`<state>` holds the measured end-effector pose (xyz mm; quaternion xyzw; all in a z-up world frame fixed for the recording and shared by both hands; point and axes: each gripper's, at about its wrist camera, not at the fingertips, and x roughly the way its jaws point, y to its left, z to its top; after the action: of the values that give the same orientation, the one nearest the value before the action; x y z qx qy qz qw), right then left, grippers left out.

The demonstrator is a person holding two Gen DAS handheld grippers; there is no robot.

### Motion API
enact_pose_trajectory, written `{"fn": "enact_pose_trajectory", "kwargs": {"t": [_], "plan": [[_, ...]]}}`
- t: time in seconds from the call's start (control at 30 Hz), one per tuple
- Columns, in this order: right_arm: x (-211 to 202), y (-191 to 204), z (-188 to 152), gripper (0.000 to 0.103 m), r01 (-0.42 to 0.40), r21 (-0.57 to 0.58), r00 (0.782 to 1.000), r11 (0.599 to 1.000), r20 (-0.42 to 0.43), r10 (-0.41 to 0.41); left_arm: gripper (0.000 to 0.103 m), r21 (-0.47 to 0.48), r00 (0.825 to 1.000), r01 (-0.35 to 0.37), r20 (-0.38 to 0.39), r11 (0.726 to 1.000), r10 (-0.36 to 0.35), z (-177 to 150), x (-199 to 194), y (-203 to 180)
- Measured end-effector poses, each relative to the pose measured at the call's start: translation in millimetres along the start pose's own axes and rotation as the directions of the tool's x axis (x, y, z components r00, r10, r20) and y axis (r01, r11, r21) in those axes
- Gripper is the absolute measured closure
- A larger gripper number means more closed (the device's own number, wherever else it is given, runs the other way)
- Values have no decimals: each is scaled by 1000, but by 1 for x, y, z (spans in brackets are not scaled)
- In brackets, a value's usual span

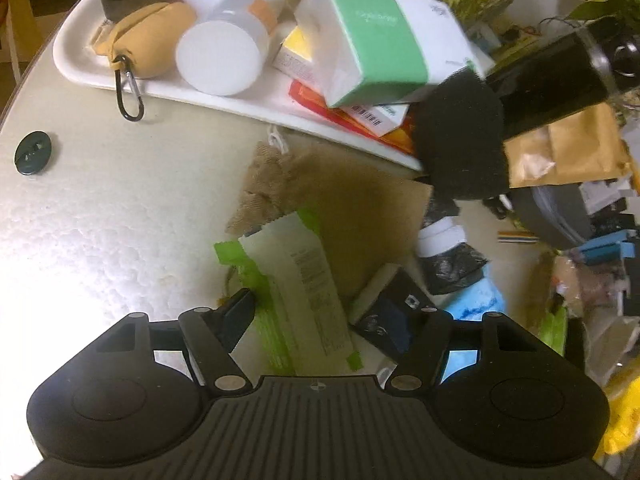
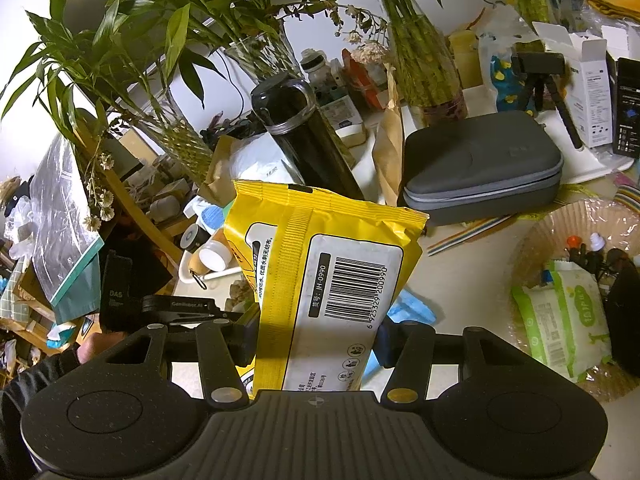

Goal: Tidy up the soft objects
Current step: 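Close the left tool on the green-and-white pack and lift it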

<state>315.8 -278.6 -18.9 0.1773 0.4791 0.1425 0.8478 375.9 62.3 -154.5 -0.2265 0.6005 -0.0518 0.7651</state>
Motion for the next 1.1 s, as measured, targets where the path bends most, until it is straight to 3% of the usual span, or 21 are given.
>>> {"fn": "enact_pose_trajectory", "kwargs": {"t": [0.2, 0.27, 0.3, 0.53, 0.7, 0.87, 1.1], "plan": [[1, 0, 1, 46, -2, -1, 1000, 1000, 0, 2, 37, 44, 998, -62, 22, 997, 61, -4, 10, -11], [1, 0, 1, 46, -2, -2, 1000, 1000, 0, 2, 52, 61, 993, -114, 47, 992, 111, -8, 9, -14], [1, 0, 1, 46, -2, -2, 1000, 1000, 0, 2, 52, 65, 991, -124, 57, 990, 120, -11, 10, -15], [-1, 0, 1, 46, -9, -10, 1000, 1000, 4, 9, 55, 58, 989, -122, 89, 991, 117, -16, -3, -10], [-9, 2, 1, 46, -10, -37, 1000, 999, 9, 10, 55, 79, 986, -89, 149, 993, 77, -20, -35, -6], [-33, 18, -2, 47, -30, -103, 999, 994, 10, 31, 55, 140, 971, -85, 234, 986, 50, -29, -83, -14], [-62, 53, -20, 47, -82, -198, 993, 977, -97, 64, 55, 249, 943, -111, 331, 962, 23, -53, -144, -37]]}}
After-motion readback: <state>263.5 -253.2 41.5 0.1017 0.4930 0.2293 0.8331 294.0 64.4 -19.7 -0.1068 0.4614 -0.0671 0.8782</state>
